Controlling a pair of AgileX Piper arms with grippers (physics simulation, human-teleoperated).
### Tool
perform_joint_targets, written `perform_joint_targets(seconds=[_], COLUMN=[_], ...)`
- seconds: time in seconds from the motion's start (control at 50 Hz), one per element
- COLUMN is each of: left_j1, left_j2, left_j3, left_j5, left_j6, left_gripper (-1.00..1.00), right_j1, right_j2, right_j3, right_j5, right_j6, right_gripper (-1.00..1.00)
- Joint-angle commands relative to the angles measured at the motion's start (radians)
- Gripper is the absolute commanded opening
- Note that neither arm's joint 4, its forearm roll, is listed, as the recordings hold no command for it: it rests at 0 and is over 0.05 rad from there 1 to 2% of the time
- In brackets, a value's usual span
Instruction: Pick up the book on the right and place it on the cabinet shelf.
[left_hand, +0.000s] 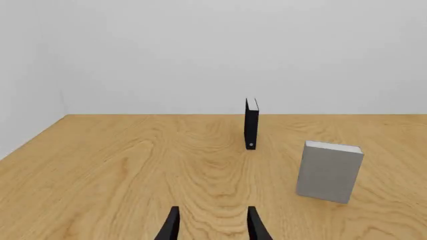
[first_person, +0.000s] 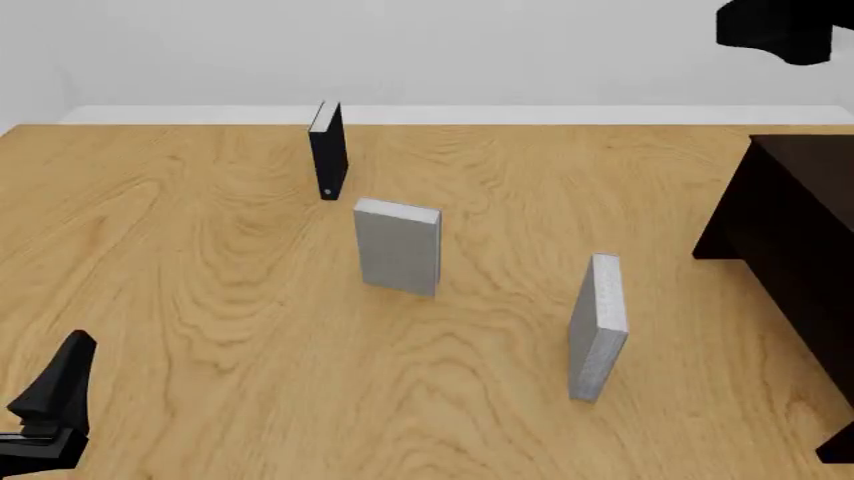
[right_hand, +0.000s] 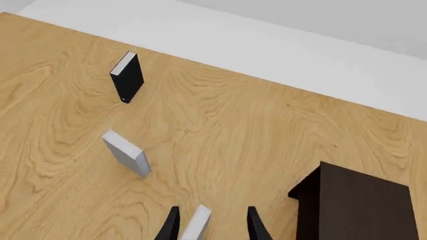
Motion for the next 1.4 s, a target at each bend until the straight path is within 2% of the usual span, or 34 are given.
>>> perform_joint_targets(seconds=[0.02, 0.06, 0.08, 0.1, 0.14, 0.34, 0.4, 0.44, 0.46, 0.48, 0.52, 0.54, 0.58, 0.6, 0.62, 0.7, 0.8, 0.82, 0.86, 0.88, 0.9, 0.92, 0.96, 0.98, 1.02, 1.04, 1.08, 1.1, 1.12, 1.4], left_j1=[0.0, 0.0, 0.0, 0.0, 0.0, 0.0, 0.0, 0.0, 0.0, 0.0, 0.0, 0.0, 0.0, 0.0, 0.0, 0.0, 0.0, 0.0, 0.0, 0.0, 0.0, 0.0, 0.0, 0.0, 0.0, 0.0, 0.0, 0.0, 0.0, 0.0], left_j2=[0.0, 0.0, 0.0, 0.0, 0.0, 0.0, 0.0, 0.0, 0.0, 0.0, 0.0, 0.0, 0.0, 0.0, 0.0, 0.0, 0.0, 0.0, 0.0, 0.0, 0.0, 0.0, 0.0, 0.0, 0.0, 0.0, 0.0, 0.0, 0.0, 0.0], left_j3=[0.0, 0.0, 0.0, 0.0, 0.0, 0.0, 0.0, 0.0, 0.0, 0.0, 0.0, 0.0, 0.0, 0.0, 0.0, 0.0, 0.0, 0.0, 0.0, 0.0, 0.0, 0.0, 0.0, 0.0, 0.0, 0.0, 0.0, 0.0, 0.0, 0.0], left_j5=[0.0, 0.0, 0.0, 0.0, 0.0, 0.0, 0.0, 0.0, 0.0, 0.0, 0.0, 0.0, 0.0, 0.0, 0.0, 0.0, 0.0, 0.0, 0.0, 0.0, 0.0, 0.0, 0.0, 0.0, 0.0, 0.0, 0.0, 0.0, 0.0, 0.0], left_j6=[0.0, 0.0, 0.0, 0.0, 0.0, 0.0, 0.0, 0.0, 0.0, 0.0, 0.0, 0.0, 0.0, 0.0, 0.0, 0.0, 0.0, 0.0, 0.0, 0.0, 0.0, 0.0, 0.0, 0.0, 0.0, 0.0, 0.0, 0.0, 0.0, 0.0], left_gripper=[1.0, 1.0, 1.0, 1.0, 1.0, 1.0, 1.0, 1.0, 1.0, 1.0, 1.0, 1.0, 1.0, 1.0, 1.0, 1.0, 1.0, 1.0, 1.0, 1.0, 1.0, 1.0, 1.0, 1.0, 1.0, 1.0, 1.0, 1.0, 1.0, 1.0], right_j1=[0.077, 0.064, 0.069, 0.071, 0.075, 0.06, 0.059, 0.074, 0.07, 0.068, 0.071, 0.069, 0.068, 0.069, 0.071, 0.08, 0.075, 0.07, 0.073, 0.071, 0.071, 0.065, 0.073, 0.07, 0.066, 0.064, 0.057, 0.051, 0.046, 0.029], right_j2=[0.139, 0.149, 0.154, 0.169, 0.175, 0.206, 0.217, 0.229, 0.224, 0.226, 0.227, 0.228, 0.231, 0.233, 0.233, 0.231, 0.224, 0.22, 0.218, 0.213, 0.215, 0.208, 0.207, 0.204, 0.202, 0.202, 0.202, 0.201, 0.202, 0.203], right_j3=[-0.074, -0.076, -0.08, -0.084, -0.078, -0.035, -0.049, -0.058, -0.051, -0.046, -0.041, -0.041, -0.039, -0.038, -0.031, 0.007, 0.041, 0.048, 0.061, 0.068, 0.074, 0.081, 0.096, 0.101, 0.115, 0.118, 0.125, 0.126, 0.131, 0.196], right_j5=[0.072, 0.073, 0.072, 0.084, 0.078, 0.042, 0.046, 0.053, 0.046, 0.045, 0.039, 0.038, 0.034, 0.031, 0.023, -0.007, -0.038, -0.045, -0.051, -0.057, -0.056, -0.063, -0.07, -0.075, -0.085, -0.09, -0.098, -0.101, -0.104, -0.154], right_j6=[0.032, 0.006, 0.006, 0.034, 0.015, -0.003, 0.026, 0.084, 0.062, 0.095, 0.08, 0.101, 0.095, 0.122, 0.107, 0.147, 0.151, 0.176, 0.168, 0.199, 0.207, 0.183, 0.215, 0.197, 0.211, 0.191, 0.195, 0.172, 0.193, 0.168], right_gripper=[1.0, 1.0, 1.0, 1.0, 1.0, 1.0, 1.0, 1.0, 1.0, 1.0, 1.0, 1.0, 1.0, 1.0, 1.0, 1.0, 1.0, 1.0, 1.0, 1.0, 1.0, 1.0, 1.0, 1.0, 1.0, 1.0, 1.0, 1.0, 1.0, 1.0])
